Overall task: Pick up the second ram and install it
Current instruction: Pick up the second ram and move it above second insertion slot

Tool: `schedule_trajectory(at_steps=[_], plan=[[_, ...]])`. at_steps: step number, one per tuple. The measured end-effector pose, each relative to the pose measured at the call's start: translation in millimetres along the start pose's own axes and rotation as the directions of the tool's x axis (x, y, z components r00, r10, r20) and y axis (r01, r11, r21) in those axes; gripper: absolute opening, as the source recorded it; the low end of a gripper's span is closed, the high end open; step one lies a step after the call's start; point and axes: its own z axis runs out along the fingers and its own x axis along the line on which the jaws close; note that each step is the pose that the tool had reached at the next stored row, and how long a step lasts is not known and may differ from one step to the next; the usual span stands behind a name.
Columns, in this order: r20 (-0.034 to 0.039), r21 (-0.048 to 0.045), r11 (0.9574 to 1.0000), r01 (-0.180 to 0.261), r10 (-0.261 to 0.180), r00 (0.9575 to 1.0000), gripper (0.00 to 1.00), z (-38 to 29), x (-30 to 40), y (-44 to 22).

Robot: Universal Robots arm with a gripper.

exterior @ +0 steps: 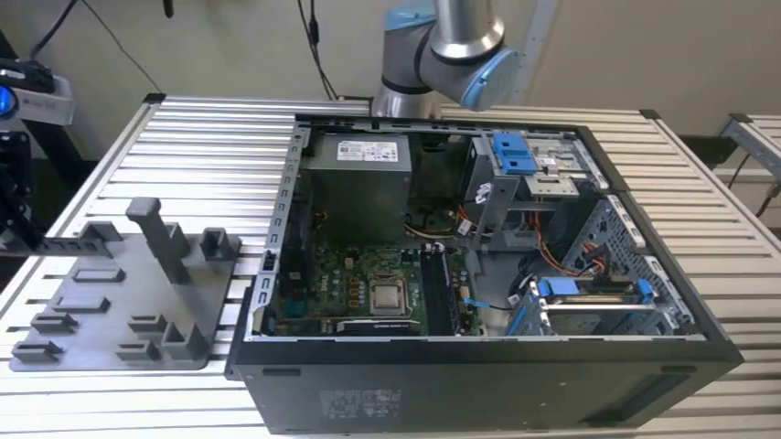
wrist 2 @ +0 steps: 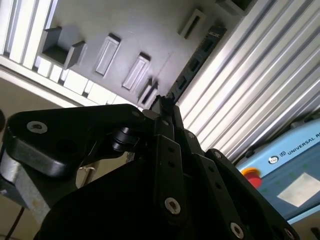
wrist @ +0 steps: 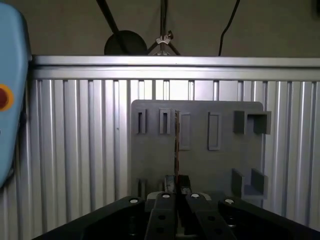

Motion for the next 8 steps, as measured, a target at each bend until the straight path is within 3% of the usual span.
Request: schedule_trajectory(at_steps=[8], plan=[[0.0,0.0,1.0,0.0,0.0,1.0,0.14,-5.7,-0.3,0.1]])
